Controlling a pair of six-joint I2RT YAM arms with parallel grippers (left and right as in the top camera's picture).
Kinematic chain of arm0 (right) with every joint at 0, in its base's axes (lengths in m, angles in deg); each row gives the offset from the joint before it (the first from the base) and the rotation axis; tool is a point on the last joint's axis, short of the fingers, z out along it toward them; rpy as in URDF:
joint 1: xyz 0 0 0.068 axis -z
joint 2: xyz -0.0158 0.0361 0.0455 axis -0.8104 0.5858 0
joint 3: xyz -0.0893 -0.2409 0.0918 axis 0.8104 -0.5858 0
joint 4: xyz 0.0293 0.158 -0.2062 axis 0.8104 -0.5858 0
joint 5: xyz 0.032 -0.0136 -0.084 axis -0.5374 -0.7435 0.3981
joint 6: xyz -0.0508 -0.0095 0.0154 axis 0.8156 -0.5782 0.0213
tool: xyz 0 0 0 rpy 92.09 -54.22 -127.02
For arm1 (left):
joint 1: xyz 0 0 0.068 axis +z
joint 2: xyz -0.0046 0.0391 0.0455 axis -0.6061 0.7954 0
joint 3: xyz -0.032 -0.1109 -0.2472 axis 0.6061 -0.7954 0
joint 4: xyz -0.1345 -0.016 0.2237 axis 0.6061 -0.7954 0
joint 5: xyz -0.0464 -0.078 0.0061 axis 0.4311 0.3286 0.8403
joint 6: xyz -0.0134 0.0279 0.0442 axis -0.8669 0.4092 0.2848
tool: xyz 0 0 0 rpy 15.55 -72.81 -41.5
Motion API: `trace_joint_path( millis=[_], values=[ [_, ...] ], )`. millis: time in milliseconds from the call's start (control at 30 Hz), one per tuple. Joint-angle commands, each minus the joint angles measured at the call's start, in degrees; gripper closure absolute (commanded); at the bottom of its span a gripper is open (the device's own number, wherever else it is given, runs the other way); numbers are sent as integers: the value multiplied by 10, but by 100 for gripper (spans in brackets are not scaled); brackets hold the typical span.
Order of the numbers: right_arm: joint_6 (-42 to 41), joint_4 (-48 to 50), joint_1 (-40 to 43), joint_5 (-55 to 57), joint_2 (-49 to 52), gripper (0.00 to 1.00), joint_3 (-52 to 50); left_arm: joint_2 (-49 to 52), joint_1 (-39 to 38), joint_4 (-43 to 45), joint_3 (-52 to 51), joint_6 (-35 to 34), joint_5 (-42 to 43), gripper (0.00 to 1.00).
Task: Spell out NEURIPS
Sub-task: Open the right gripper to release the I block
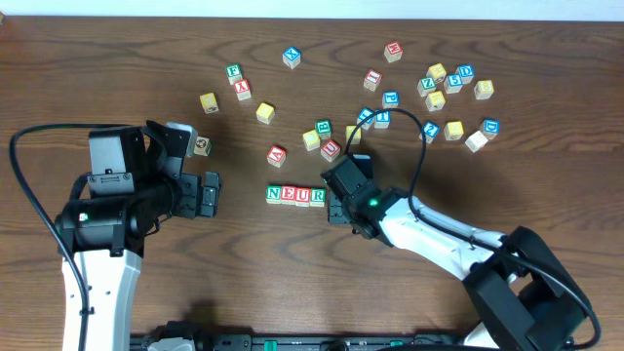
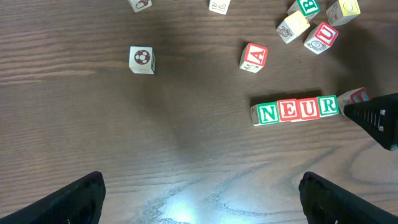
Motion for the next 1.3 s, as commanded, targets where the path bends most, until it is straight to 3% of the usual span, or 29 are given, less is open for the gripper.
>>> trace_joint_path(
  millis=[0,233,400,600,833,1267],
  values=[
    [16,-3,-3,2,-24,58,14,-3,3,0,12,7,7,2],
    [24,-18,-2,6,-50,58,17,-3,3,0,12,7,7,2],
    [16,-54,-2,76,-59,58,30,-3,3,0,12,7,7,2],
    [-45,-92,-2,158,-58,69,31,-3,2,0,12,7,7,2],
    [-89,-126,-1,172,-58,85,31,-3,3,0,12,7,7,2],
    [-118,-100,-3,140,-15,93,31,-3,3,0,12,7,7,2]
  ],
)
